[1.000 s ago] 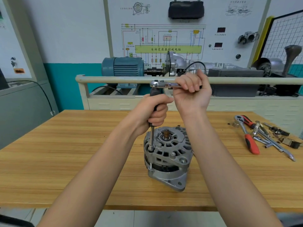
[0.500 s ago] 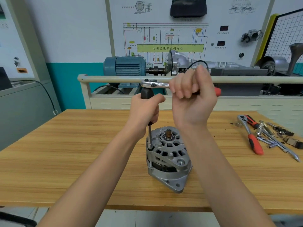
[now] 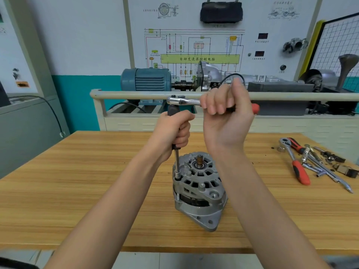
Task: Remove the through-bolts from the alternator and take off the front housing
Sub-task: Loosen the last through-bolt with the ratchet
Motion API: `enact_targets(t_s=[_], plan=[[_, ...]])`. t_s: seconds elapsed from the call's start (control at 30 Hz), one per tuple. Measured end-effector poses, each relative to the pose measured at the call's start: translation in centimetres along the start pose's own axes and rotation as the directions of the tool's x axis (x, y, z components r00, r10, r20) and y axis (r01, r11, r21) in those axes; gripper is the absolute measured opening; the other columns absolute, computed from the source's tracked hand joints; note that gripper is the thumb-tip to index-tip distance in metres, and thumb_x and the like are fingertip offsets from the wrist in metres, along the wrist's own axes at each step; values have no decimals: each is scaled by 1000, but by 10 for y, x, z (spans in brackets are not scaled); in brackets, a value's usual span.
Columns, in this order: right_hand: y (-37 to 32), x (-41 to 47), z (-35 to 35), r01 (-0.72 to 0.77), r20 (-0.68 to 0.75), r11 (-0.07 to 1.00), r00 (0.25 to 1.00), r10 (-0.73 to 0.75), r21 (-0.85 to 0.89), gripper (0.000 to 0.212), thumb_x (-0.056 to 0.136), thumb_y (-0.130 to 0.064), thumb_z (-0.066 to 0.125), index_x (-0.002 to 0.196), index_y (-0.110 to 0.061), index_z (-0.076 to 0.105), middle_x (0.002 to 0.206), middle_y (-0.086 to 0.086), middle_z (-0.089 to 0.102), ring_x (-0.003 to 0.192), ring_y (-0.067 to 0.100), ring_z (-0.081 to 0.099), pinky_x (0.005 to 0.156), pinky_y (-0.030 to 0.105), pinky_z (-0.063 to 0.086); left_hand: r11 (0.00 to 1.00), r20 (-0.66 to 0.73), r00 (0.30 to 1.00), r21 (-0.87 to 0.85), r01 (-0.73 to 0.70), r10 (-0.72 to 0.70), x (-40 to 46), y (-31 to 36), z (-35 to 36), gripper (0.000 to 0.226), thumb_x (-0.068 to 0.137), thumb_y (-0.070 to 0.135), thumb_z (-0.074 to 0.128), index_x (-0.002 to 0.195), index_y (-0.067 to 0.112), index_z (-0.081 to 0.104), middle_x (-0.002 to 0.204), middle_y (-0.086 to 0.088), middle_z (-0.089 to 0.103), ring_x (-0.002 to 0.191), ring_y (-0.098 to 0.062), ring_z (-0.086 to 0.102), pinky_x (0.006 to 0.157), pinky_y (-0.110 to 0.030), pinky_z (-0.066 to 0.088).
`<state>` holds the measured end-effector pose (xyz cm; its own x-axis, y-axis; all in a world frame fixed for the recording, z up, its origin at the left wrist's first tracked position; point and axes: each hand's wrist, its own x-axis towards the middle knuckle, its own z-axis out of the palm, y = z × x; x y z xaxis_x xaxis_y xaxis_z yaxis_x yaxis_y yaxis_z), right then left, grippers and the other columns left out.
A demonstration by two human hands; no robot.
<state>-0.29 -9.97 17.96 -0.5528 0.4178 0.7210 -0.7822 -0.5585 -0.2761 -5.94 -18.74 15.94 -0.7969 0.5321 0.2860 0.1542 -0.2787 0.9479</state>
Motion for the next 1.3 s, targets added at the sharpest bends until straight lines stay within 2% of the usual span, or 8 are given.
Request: enact_targets(t_s=[0.2, 0.37, 0.47, 0.6, 0.83, 1.03, 1.17, 1.3], plan=[[12, -28, 21, 455, 345, 792, 880, -327, -408, 25, 88, -7, 45, 67, -20, 43, 56, -2, 42, 47, 18, 35, 51, 35, 28, 988, -332, 933, 113, -109, 140, -4, -4, 14, 33, 87, 5, 53, 59, 16, 39, 44, 4, 35, 33, -7, 29, 36, -16, 25], [-2, 2, 0, -7, 69, 999, 998, 4, 41, 48, 92, -10, 41, 45, -18, 44, 39, -5, 34, 37, 11, 31, 45, 26, 31, 987, -124, 981, 86, -137, 147, -5, -3, 1, 36, 83, 0, 58, 57, 15, 37, 42, 3, 30, 37, -14, 23, 39, -20, 23], [-6, 24, -19, -259, -60, 831, 942, 330, 492, 48, 91, -13, 41, 43, -16, 37, 37, -5, 29, 32, 10, 28, 38, 21, 27, 993, 168, 981, 48, -108, 98, -5, 1, -5, 35, 80, 7, 62, 54, 12, 39, 40, 1, 33, 34, -15, 27, 40, -20, 26], [-3, 29, -25, -248, -100, 765, 921, 376, 594, 44, 88, -12, 44, 46, -16, 34, 37, -5, 29, 30, 10, 28, 36, 21, 26, 998, 298, 954, -67, -22, 41, -1, 1, -3, 36, 78, 13, 58, 48, 16, 38, 36, 5, 27, 28, -8, 21, 37, -17, 18], [-5, -5, -2, -10, 1, 999, 1000, 10, 32, 45, 95, -7, 38, 50, -14, 39, 43, -3, 35, 41, 13, 33, 49, 27, 34, 995, -81, 992, 16, -96, 97, -2, -4, 6, 55, 88, 4, 53, 43, 24, 31, 37, 7, 23, 30, -10, 16, 37, -14, 18], [5, -32, 14, 458, 408, 765, 869, -280, -453, 27, 87, -9, 48, 61, -19, 46, 56, -7, 43, 49, 16, 39, 55, 31, 32, 987, -280, 946, 60, -152, 163, -3, -5, 17, 26, 78, 17, 59, 63, 17, 38, 57, -4, 38, 57, -18, 35, 54, -28, 32], [2, -17, 9, 259, 237, 942, 949, -208, -214, 38, 89, -2, 43, 54, -14, 38, 43, -2, 35, 41, 16, 29, 48, 33, 25, 983, -188, 966, 77, -165, 177, -5, -7, 8, 39, 83, 1, 58, 57, 16, 34, 39, 6, 30, 33, -12, 23, 38, -16, 23], [-5, 11, -10, -106, 98, 984, 991, 92, 145, 48, 91, -10, 41, 44, -16, 43, 39, -4, 35, 37, 10, 31, 45, 24, 31, 989, -24, 989, 29, -147, 148, -5, -3, -3, 36, 84, 4, 60, 57, 12, 38, 41, 1, 33, 35, -14, 28, 39, -20, 27]])
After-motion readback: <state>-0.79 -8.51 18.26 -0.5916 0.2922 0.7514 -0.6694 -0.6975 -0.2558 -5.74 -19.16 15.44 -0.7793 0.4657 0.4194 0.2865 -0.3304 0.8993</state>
